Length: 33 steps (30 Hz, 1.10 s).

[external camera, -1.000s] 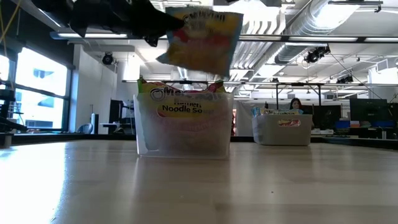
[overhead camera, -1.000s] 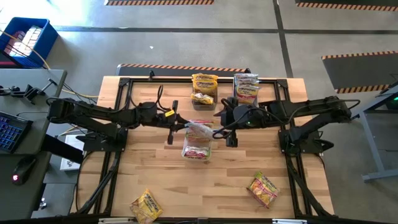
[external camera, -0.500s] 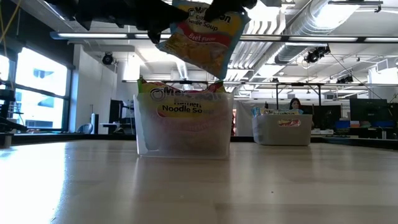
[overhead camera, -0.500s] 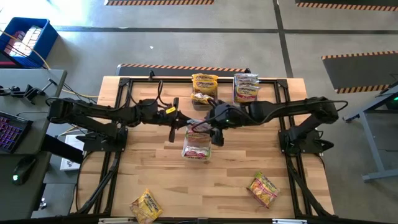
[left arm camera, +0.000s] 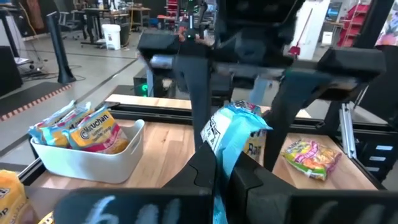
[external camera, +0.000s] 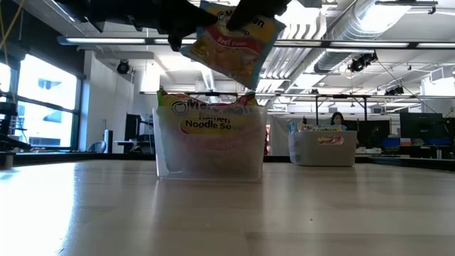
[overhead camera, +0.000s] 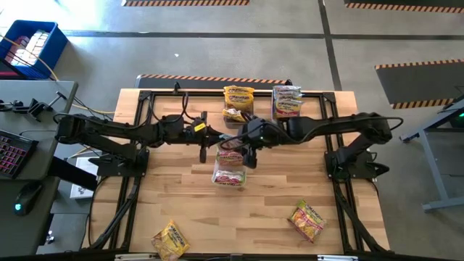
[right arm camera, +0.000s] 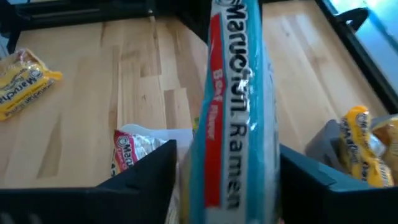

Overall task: Sort Maruchan noodles
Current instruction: Put the blue noodle pack into the white bin

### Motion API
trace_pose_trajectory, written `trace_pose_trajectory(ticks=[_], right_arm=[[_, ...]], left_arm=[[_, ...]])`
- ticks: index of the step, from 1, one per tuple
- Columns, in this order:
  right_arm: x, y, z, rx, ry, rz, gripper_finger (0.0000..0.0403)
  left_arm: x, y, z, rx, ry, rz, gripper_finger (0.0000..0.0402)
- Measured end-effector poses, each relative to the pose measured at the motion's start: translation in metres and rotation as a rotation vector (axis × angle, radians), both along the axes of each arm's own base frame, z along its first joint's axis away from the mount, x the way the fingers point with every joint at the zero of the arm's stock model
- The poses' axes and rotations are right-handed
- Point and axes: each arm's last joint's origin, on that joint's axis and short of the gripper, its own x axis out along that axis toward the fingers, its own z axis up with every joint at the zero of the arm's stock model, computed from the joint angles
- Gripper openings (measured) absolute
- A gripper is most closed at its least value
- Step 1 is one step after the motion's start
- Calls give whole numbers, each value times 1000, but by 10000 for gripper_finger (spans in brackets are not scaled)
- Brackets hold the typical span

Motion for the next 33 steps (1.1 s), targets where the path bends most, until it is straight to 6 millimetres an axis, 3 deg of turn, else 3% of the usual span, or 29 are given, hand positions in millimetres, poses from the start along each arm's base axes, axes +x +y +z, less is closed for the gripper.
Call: trace_pose_trajectory(ticks=[6, 13, 19, 23, 28, 33], right_arm=[[7, -2, -9, 33, 20, 32, 141], [-3, -2, 1, 2, 17, 62, 78], [-34, -6, 18, -141, 105, 82, 56], [-63, -15, 25, -287, 245, 93, 45], [-93, -34, 24, -402, 480, 33, 41], [-104, -58, 21, -412, 598, -25, 40]], left_arm=[[0, 0, 1, 1, -14, -2, 0], [-3, -1, 5, 9, -25, -12, 32], [-16, -6, 17, 9, -42, -101, 90], [-24, -16, 10, 29, -32, -162, 116], [-29, -28, -8, 26, -14, -161, 120], [-32, -36, -17, 14, -32, -171, 111]])
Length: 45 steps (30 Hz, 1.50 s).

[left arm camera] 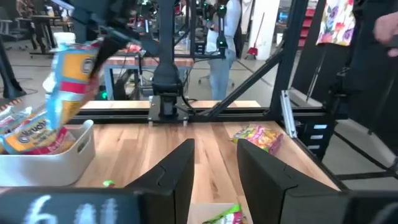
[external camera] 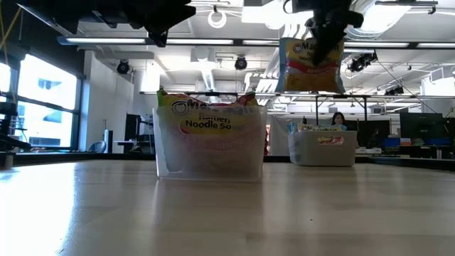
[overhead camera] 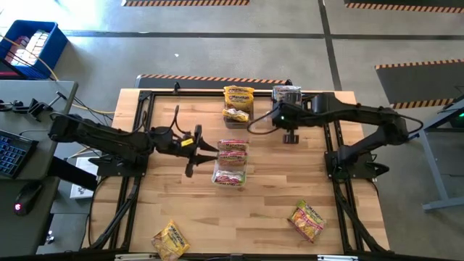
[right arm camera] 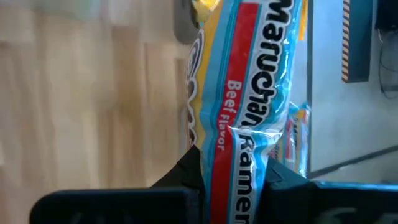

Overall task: Sort Maruchan noodles
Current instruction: Put the blue noodle pack into the white bin

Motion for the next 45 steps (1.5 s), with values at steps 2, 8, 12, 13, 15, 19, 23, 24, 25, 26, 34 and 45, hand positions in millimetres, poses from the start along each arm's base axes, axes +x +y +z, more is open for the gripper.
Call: trace_pose_trajectory(ticks=[2, 8, 12, 13, 15, 19, 23, 24, 25, 26, 34, 45], right_arm=[[0, -8, -1, -8, 15, -5, 40], [-5, -32, -4, 19, 47, -23, 40], [-13, -48, -18, 47, 86, -39, 40], [-16, -52, -26, 52, 111, -42, 40], [-21, -60, -41, 45, 126, -40, 40], [-29, -74, -67, 34, 122, -20, 40], [-36, -88, -82, 66, 99, -17, 40], [-37, -91, -84, 74, 89, -21, 40], [-38, -93, -86, 85, 75, -22, 40], [-39, -96, -87, 97, 60, -23, 40], [-43, -104, -89, 156, -8, -27, 40], [-41, -106, -88, 177, -55, -29, 40]], left_arm=[[0, -2, 0, -12, 1, -7, 107], [-1, -8, 0, -22, 4, -27, 99], [-1, -8, 0, -20, 4, 0, 94], [-1, -8, 0, -20, 4, 9, 94], [-1, -7, 0, -20, 3, 17, 94], [-1, -7, 0, -33, 3, 17, 94], [-1, -7, 0, -59, 0, 31, 92], [-1, -7, 0, -67, 1, 38, 92], [-1, -7, 0, -73, 1, 42, 92], [-1, -7, 0, -75, 1, 43, 92], [-1, -7, 0, -74, 1, 44, 91], [-1, -7, 0, -74, 3, 44, 91]])
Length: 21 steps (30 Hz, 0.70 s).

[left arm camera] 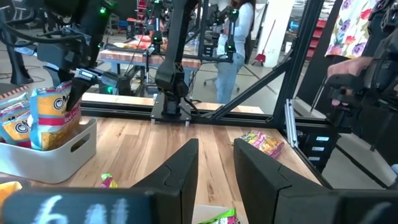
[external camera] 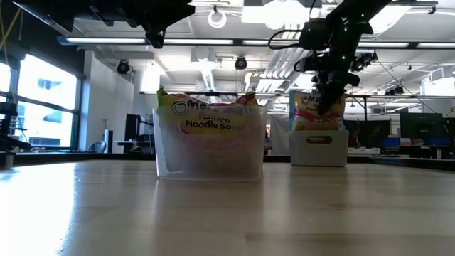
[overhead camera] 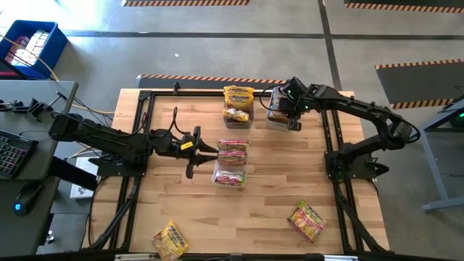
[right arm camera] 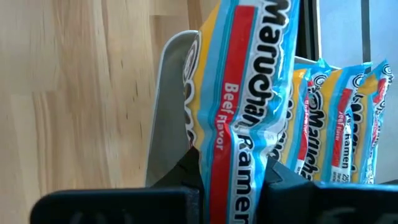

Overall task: Sort Maruchan noodles
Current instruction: Put the blue noodle pack into the white bin

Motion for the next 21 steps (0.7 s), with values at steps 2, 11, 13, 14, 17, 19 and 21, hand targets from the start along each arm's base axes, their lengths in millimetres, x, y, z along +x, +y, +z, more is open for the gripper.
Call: trace_pose_trajectory(ticks=[2, 11, 13, 14, 17, 19, 21], right_arm=[[0, 0, 4, -4, 5, -4, 39], [5, -1, 20, 29, -84, -26, 39], [4, -1, 19, 42, -79, -49, 39], [4, -1, 19, 45, -81, -65, 39], [3, -1, 19, 56, -75, -86, 39], [2, -1, 18, 61, -70, -88, 39], [2, -1, 18, 62, -71, -91, 39]], left_arm=[[0, 0, 0, 0, 0, 0, 91], [0, 0, 0, 6, -1, 0, 91], [0, 0, 0, 10, -1, 0, 91], [0, 0, 0, 10, -1, 0, 91], [0, 0, 0, 10, -1, 0, 91], [0, 0, 0, 10, -1, 0, 91], [0, 0, 0, 8, -1, 0, 91]])
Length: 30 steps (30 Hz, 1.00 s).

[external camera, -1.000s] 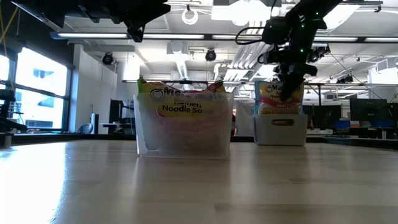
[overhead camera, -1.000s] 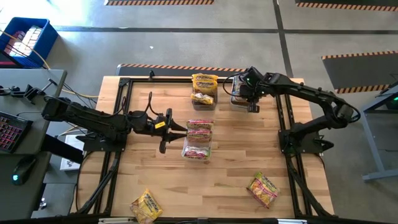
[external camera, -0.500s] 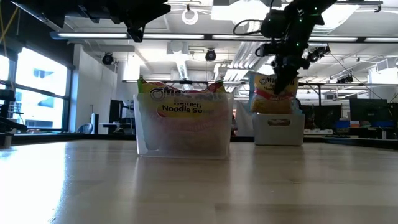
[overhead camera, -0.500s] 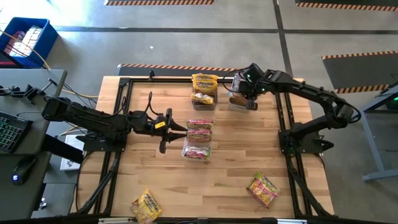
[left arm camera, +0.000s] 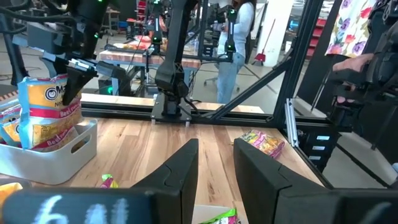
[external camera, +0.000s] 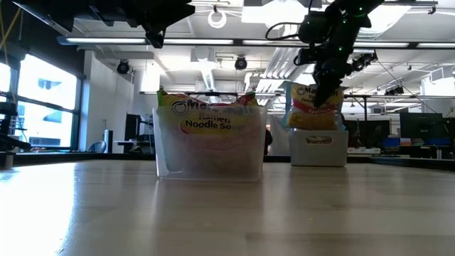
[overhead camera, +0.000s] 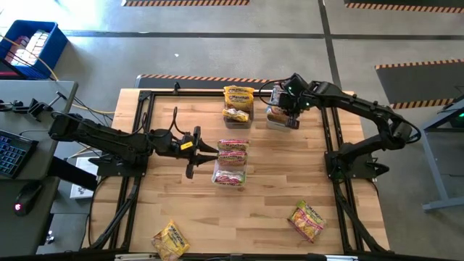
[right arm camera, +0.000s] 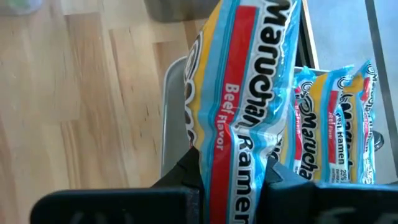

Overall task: Sort Maruchan noodles
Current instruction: Put the blue noodle pack into the white bin

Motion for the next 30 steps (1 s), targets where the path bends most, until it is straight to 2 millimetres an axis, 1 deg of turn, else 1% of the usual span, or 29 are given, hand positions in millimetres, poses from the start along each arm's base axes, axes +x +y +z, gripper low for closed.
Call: trace_pose_trajectory(ticks=[2, 6, 12, 16, 19, 22, 26, 30], right_arm=[[-1, 1, -4, 4, 17, 2, 39], [-5, 2, -20, 7, 57, 1, 39], [-5, 3, -33, 0, 48, 0, 39], [-6, 0, -31, 2, 44, -11, 39], [-8, -5, -23, 2, 31, -36, 39], [-7, -9, -16, 20, -17, -39, 39], [-7, -9, -15, 66, -63, -52, 39], [-8, -9, -19, 87, -62, -84, 39]], left_arm=[[0, 0, 0, -5, 0, 0, 91], [0, 0, 0, -5, 0, 0, 91], [0, 0, 0, -6, -1, 0, 91], [0, 0, 1, -9, -11, 0, 91], [0, 0, 3, -11, -27, -1, 91], [0, 0, 3, -11, -28, -1, 91], [0, 0, 3, -11, -29, -1, 91], [0, 0, 3, -11, -29, -1, 91]])
